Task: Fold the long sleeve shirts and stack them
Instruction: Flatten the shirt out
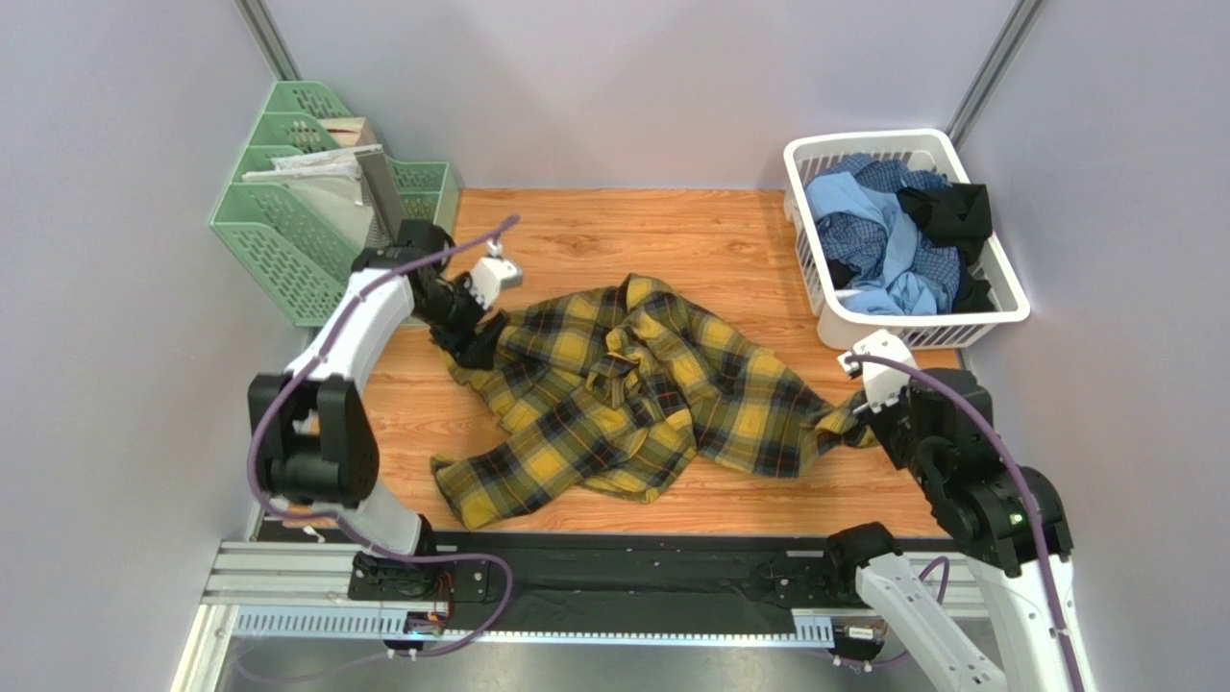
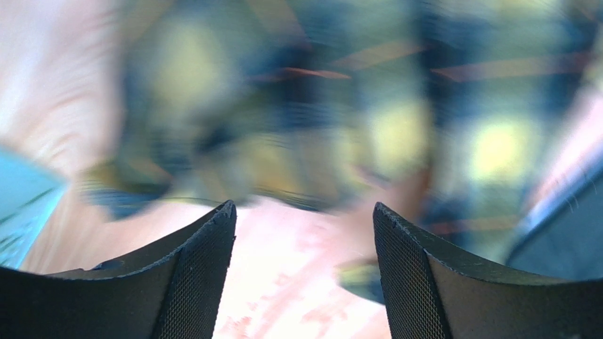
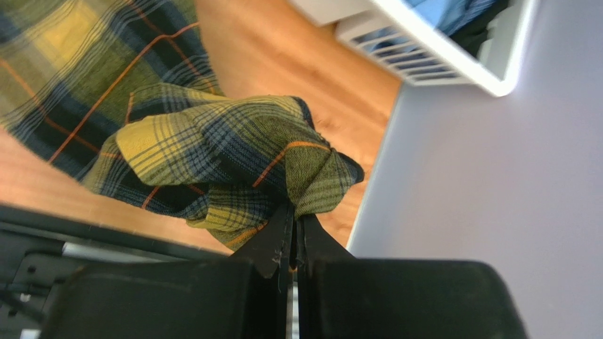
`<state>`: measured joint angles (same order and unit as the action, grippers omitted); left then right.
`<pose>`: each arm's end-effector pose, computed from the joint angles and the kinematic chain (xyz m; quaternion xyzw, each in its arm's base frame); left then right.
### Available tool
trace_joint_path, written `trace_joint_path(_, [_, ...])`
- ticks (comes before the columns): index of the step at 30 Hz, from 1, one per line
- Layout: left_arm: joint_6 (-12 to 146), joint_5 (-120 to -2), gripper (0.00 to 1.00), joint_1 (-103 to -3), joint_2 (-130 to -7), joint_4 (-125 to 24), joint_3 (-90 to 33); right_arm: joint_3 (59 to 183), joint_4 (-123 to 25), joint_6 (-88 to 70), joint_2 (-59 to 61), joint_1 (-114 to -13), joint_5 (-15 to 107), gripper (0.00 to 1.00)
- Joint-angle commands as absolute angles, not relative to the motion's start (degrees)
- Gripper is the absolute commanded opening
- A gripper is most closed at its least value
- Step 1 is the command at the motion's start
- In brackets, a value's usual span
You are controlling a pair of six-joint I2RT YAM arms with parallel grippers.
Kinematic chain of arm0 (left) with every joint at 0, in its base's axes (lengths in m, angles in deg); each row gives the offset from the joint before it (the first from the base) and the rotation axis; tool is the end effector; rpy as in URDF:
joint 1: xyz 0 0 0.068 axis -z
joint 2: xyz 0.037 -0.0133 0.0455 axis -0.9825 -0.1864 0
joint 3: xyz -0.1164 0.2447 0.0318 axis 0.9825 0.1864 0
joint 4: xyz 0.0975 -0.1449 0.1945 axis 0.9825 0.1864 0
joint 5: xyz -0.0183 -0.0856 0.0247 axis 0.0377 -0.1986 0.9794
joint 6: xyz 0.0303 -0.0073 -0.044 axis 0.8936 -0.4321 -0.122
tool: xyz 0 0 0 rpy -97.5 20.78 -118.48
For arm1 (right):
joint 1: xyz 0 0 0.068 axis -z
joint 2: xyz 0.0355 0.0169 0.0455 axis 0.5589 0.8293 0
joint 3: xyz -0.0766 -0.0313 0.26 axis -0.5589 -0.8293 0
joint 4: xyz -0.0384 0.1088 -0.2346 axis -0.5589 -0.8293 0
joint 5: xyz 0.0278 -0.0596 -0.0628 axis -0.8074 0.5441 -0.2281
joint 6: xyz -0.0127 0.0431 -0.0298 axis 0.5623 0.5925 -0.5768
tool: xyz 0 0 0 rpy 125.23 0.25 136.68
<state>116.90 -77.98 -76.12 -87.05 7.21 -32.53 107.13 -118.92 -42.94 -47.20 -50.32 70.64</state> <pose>0.3189 -0.0326 0.2572 0.3726 0.8917 -0.1620 0.1996 0.0645 0.0080 0.3563 -0.2767 0.8601 -0.1719 0.3927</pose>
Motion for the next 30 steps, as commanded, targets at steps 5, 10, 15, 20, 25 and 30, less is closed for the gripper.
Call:
trace_joint_path(5, [129.1, -77.8, 0.77, -64.1, -73.9, 14.5, -14.5, 98.4, -122.7, -43.2, -46.2, -50.1, 66.2, 0.00])
trace_joint_path(10, [125.8, -71.0, 0.77, -59.8, -76.0, 9.4, -10.1, 97.5, -123.4, -44.2, -45.2, -50.1, 64.6, 0.00])
trace_joint_path(15, [126.8, -66.5, 0.77, -56.4, -78.6, 9.3, -6.9, 96.7, -122.7, -45.4, -44.6, -50.1, 64.7, 0.00])
trace_joint_path(20, [126.0, -64.3, 0.50, -55.7, -79.8, 8.3, -4.3, 99.2, -120.7, -44.9, -42.4, -50.2, 64.1, 0.00])
trace_joint_path(25, [121.8, -67.2, 0.00, -60.2, -75.3, 12.4, -14.8, 105.8, -116.4, -45.1, -40.8, -50.2, 66.8, 0.00])
trace_joint_path(30, [115.0, -76.8, 0.00, -75.4, -75.2, 22.1, -45.7, 116.7, -104.6, -47.6, -34.6, -47.0, 71.7, 0.00])
